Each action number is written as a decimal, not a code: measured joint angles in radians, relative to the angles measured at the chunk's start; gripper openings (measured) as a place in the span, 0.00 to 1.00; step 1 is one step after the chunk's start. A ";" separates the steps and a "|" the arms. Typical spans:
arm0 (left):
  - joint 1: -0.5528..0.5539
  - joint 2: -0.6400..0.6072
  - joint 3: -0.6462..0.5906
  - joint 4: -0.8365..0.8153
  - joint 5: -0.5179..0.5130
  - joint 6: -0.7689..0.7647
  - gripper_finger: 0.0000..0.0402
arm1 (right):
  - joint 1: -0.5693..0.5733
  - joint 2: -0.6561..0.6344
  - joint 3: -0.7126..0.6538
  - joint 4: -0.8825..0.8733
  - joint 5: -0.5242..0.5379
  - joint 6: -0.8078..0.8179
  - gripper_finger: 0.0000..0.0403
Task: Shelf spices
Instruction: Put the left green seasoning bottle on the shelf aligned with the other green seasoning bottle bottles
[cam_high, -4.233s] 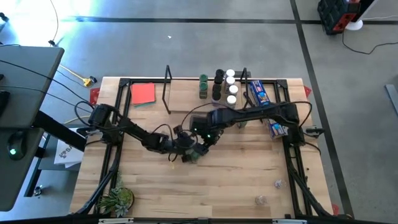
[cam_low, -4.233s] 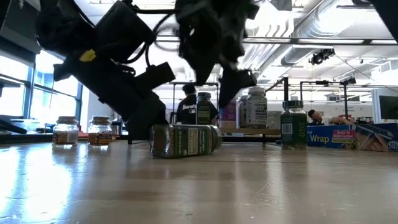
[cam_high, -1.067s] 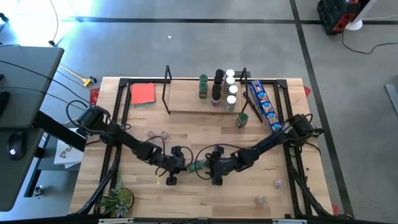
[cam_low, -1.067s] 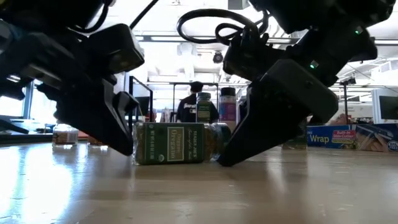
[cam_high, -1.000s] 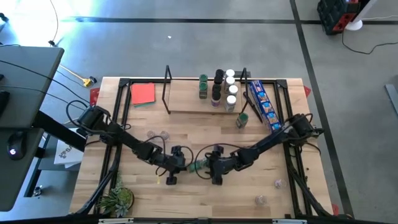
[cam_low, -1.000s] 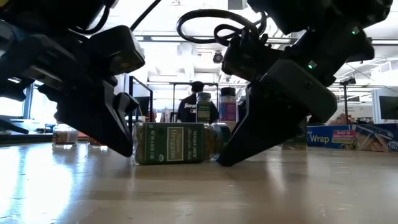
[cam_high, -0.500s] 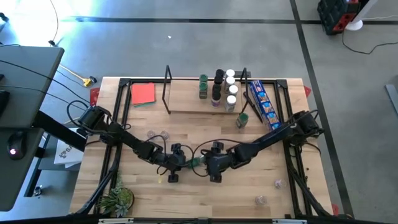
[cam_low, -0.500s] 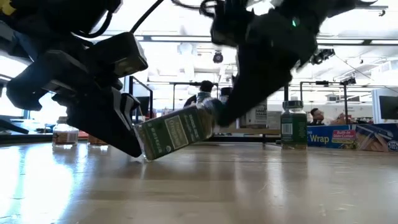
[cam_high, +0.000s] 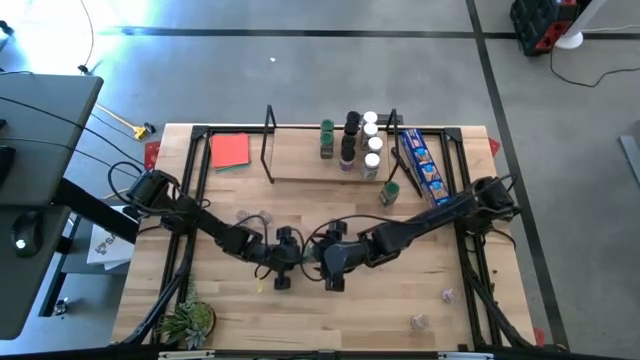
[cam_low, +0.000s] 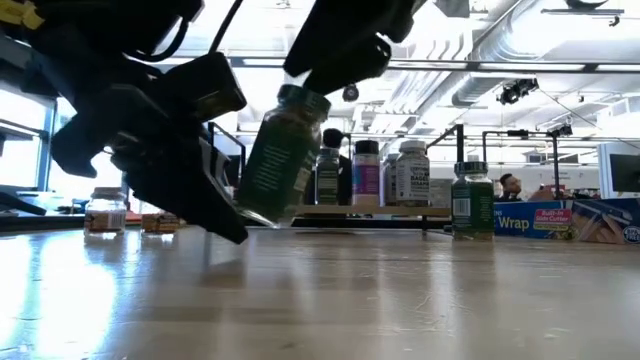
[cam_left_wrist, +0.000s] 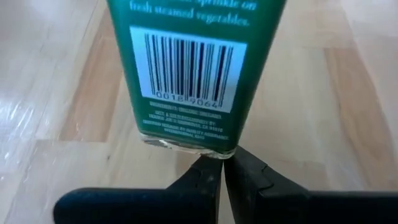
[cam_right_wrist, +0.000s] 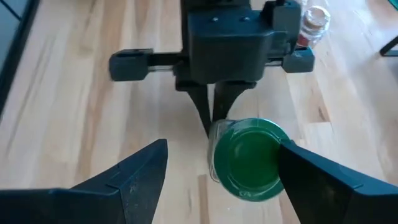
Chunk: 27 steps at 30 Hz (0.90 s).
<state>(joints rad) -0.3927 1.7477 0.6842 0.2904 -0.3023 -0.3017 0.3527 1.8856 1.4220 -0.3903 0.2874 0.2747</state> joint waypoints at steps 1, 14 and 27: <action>0.003 0.000 0.000 -0.003 -0.001 -0.003 0.04 | -0.005 0.001 0.000 0.002 -0.001 0.000 0.71; 0.007 -0.006 0.006 -0.120 0.002 -0.093 0.04 | -0.032 0.068 0.000 0.064 -0.009 -0.016 0.71; -0.039 -0.149 0.000 -0.400 -0.026 -0.194 0.04 | -0.054 0.031 -0.006 0.062 -0.014 -0.050 0.71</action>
<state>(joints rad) -0.4322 1.5982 0.6846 -0.1101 -0.3281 -0.4961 0.2985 1.9165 1.4159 -0.3285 0.2737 0.2249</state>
